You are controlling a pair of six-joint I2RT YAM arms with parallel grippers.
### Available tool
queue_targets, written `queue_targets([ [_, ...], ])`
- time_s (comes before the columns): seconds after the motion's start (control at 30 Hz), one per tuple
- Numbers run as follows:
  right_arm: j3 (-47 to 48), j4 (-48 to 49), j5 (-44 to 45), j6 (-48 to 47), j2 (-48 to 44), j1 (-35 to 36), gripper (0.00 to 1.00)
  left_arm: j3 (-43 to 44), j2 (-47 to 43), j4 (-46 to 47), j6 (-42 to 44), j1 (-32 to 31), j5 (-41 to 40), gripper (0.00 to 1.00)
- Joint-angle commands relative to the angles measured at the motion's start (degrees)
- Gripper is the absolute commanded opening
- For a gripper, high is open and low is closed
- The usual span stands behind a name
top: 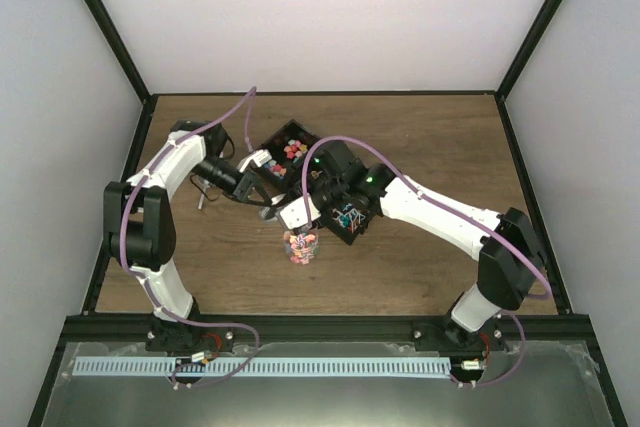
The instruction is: Pack the candies
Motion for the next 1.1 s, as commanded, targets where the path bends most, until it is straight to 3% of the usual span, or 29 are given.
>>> queue_targets([
  [0.0, -0.59, 2.83, 2.99, -3.29, 0.18, 1.33, 0.42, 1.34, 1.26, -0.46, 1.2, -0.27, 2.48, 0.04],
  [0.2, -0.82, 4.34, 8.37, -4.57, 1.4, 2.03, 0.35, 1.36, 1.69, -0.45, 1.1, -0.28, 2.48, 0.04],
  [0.53, -0.36, 4.72, 10.91, -3.08, 1.45, 2.36, 0.14, 1.37, 1.58, -0.37, 1.09, -0.12, 2.86, 0.05],
  [0.57, -0.27, 4.48, 10.84, -2.51, 1.41, 2.38, 0.14, 1.47, 1.43, -0.44, 1.2, -0.04, 3.06, 0.09],
  [0.63, 0.02, 4.21, 10.74, -0.69, 1.16, 2.38, 0.13, 2.5, 0.89, -0.47, 1.32, 0.74, 3.03, 0.32],
  [0.73, 1.33, 3.91, 10.97, 4.3, 1.05, 2.34, 0.11, 5.63, -0.63, -0.4, 1.11, 4.79, 3.97, 0.5],
  [0.8, 2.8, 3.91, 10.73, 10.16, 1.3, 1.88, 0.11, 8.92, -1.89, 0.09, 0.85, 9.31, 4.78, 0.58],
  [0.9, 6.14, 2.35, 8.78, 21.74, 1.74, 0.6, 0.11, 12.47, -6.96, 6.42, -3.45, 16.3, 4.56, 0.81],
  [0.93, 7.43, 1.29, 7.05, 27.71, 1.87, -0.03, 0.11, 12.25, -9.67, 10.89, -5.86, 17.69, 3.33, 0.97],
  [1.07, 12.38, -0.68, -1.51, 47.5, 1.72, -4.17, 0.11, 5.97, -23.04, 31.2, -16.16, 18.79, -5.77, 1.0],
])
